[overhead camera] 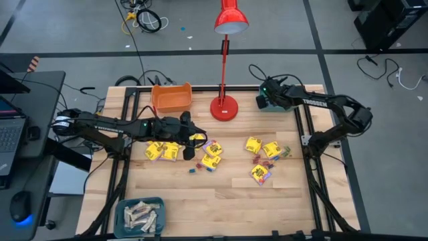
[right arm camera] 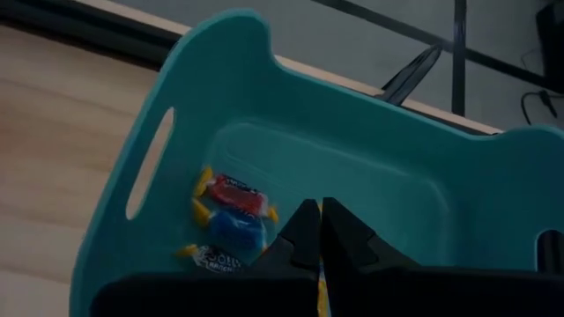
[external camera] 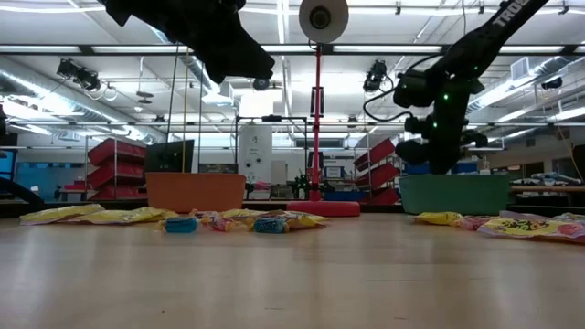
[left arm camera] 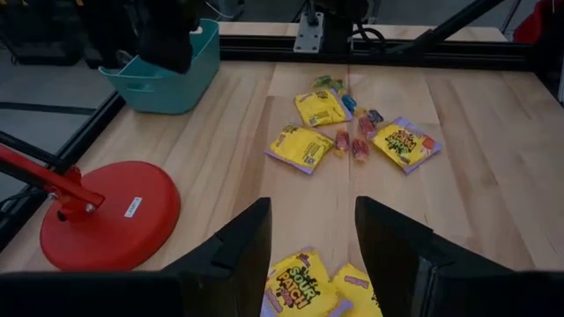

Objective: Sort candy
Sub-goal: Put the small blue candy into the green bin, then put the small red candy into the green bin

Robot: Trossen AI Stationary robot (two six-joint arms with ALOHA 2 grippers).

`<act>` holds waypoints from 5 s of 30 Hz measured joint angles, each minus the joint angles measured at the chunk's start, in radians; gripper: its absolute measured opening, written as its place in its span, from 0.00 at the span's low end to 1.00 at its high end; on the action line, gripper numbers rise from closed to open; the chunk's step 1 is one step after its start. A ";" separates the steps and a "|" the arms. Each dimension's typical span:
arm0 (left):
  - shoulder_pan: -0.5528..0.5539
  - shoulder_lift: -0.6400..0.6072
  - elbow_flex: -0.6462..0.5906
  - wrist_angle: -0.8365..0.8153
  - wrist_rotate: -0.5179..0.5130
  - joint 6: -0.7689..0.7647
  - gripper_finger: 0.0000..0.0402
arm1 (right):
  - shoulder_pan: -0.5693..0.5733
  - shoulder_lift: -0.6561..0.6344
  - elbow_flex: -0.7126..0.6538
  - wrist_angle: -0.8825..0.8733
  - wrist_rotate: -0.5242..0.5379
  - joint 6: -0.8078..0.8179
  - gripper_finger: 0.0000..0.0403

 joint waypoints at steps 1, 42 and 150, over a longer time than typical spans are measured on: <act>0.000 0.000 0.000 0.000 0.000 0.000 0.42 | 0.000 0.001 0.000 0.000 0.000 -0.001 0.00; -0.065 -0.034 0.002 -0.072 0.001 0.023 0.42 | 0.088 -0.159 0.000 0.034 -0.018 -0.052 0.22; -0.209 -0.135 0.016 -0.663 -0.176 -0.188 0.42 | 1.110 0.148 0.000 -0.150 -0.248 0.000 0.24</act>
